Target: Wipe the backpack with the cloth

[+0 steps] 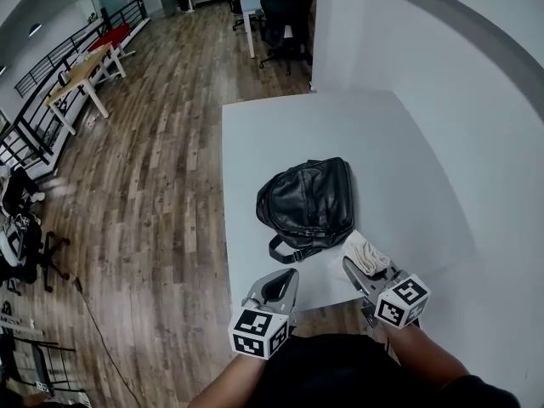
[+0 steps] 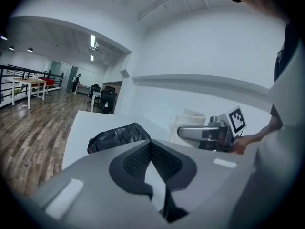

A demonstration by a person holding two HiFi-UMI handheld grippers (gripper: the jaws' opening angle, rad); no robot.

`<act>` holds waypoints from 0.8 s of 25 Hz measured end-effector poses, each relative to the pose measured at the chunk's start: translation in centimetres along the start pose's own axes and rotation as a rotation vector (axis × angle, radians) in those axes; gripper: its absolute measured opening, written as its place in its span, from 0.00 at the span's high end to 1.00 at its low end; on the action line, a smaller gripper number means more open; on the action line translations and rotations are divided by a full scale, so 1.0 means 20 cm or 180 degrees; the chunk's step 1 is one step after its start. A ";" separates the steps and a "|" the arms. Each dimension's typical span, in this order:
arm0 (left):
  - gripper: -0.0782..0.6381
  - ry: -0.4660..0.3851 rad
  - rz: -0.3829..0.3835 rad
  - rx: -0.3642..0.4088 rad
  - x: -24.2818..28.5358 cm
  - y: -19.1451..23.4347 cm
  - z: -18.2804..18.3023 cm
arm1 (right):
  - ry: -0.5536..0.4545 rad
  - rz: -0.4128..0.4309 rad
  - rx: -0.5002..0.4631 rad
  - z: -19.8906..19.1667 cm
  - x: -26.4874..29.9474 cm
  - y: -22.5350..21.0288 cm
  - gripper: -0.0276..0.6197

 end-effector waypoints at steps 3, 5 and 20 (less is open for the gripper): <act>0.88 -0.0025 0.0145 -0.0060 0.00 -0.17 -0.03 | 0.0029 0.0182 -0.0087 -0.03 -0.12 0.00 0.82; 0.88 -0.0061 0.0191 -0.0039 0.00 -0.30 -0.05 | 0.0051 0.0307 -0.0110 -0.07 -0.20 0.01 0.82; 0.88 0.0039 0.0502 0.0003 -0.13 -0.93 -0.26 | 0.0089 0.0836 0.0056 -0.29 -0.74 0.16 0.82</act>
Point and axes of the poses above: the fingertips, and each gripper's own axes: x forward along the fingers, y to its left, z out of its top, the point moved 3 cm from there along -x, backward along the fingers, and after that the axes turned 15 degrees about z, right-handed, at the moved point
